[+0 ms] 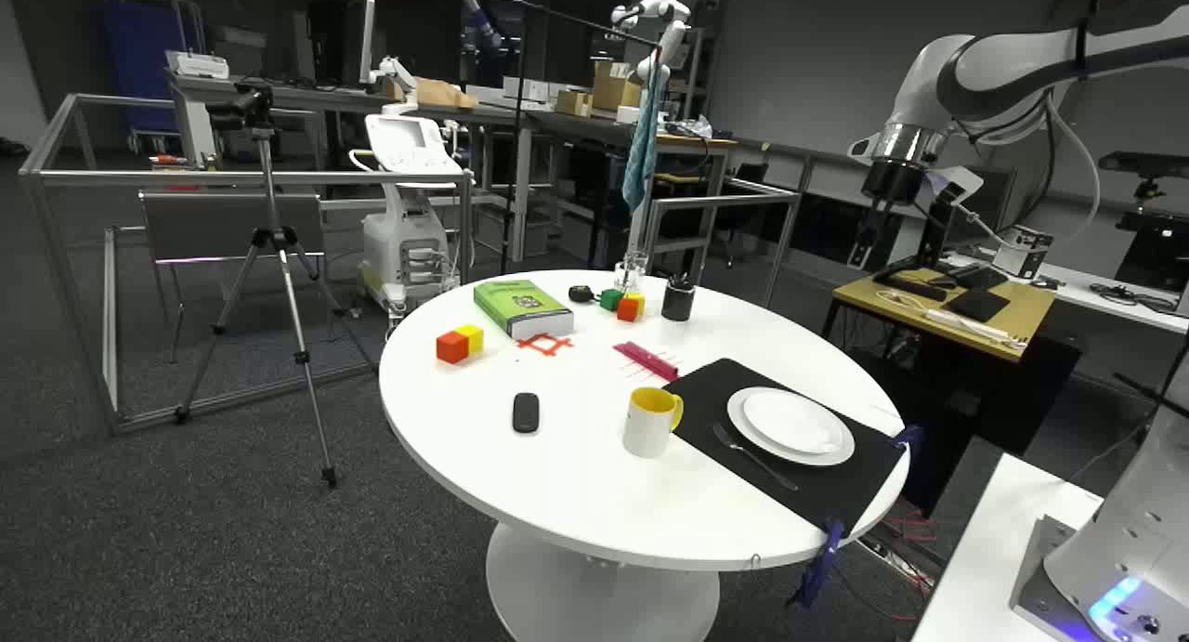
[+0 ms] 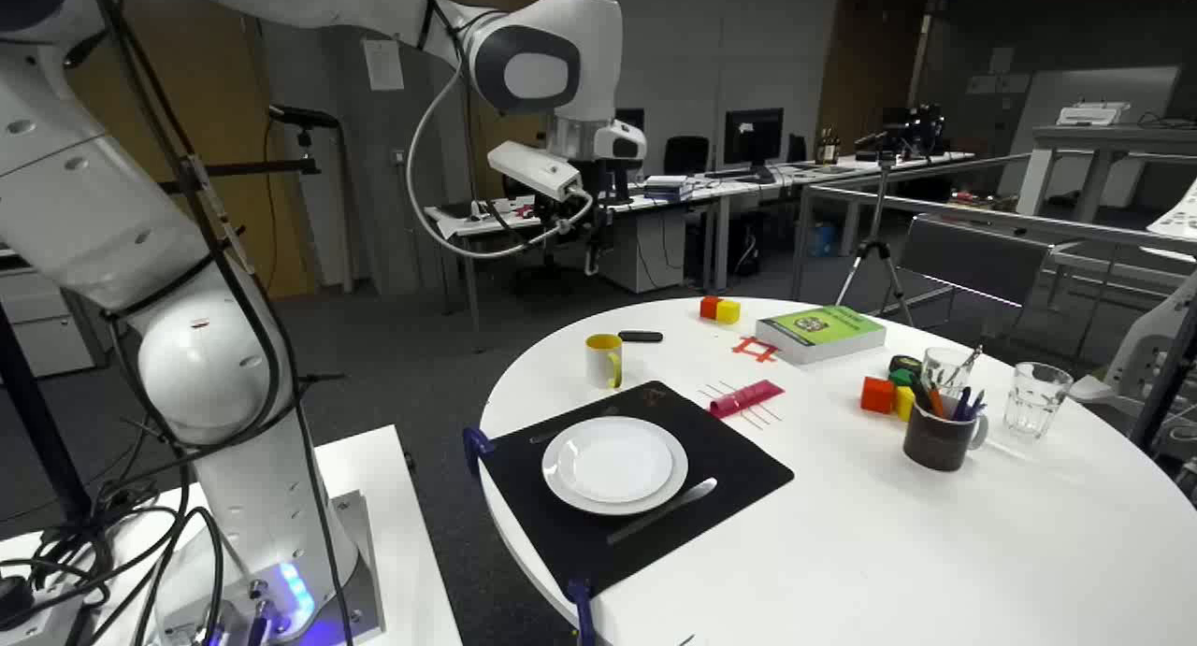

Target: Move the plates backwards

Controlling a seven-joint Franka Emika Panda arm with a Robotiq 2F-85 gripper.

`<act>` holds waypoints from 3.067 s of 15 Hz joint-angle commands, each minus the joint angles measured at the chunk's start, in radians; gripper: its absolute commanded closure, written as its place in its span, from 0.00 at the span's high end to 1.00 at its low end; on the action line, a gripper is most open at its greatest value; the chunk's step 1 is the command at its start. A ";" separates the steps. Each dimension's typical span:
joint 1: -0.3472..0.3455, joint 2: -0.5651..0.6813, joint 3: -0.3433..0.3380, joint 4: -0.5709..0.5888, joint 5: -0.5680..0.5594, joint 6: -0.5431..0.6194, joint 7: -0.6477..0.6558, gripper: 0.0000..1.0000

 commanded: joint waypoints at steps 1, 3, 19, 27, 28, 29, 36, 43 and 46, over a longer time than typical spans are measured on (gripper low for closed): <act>-0.023 0.002 0.021 0.002 0.009 -0.004 -0.007 1.00; -0.023 0.002 0.021 0.002 0.009 -0.004 -0.007 1.00; -0.139 0.274 -0.124 0.278 0.104 -0.087 -0.263 1.00; -0.235 0.430 -0.107 0.412 0.173 -0.107 -0.344 1.00; -0.248 0.443 -0.107 0.424 0.186 -0.114 -0.356 1.00; -0.260 0.453 -0.106 0.435 0.198 -0.124 -0.368 1.00; -0.339 0.524 -0.101 0.494 0.259 -0.202 -0.475 1.00; -0.399 0.606 -0.093 0.543 0.272 -0.298 -0.641 1.00; -0.421 0.644 -0.086 0.566 0.275 -0.340 -0.694 1.00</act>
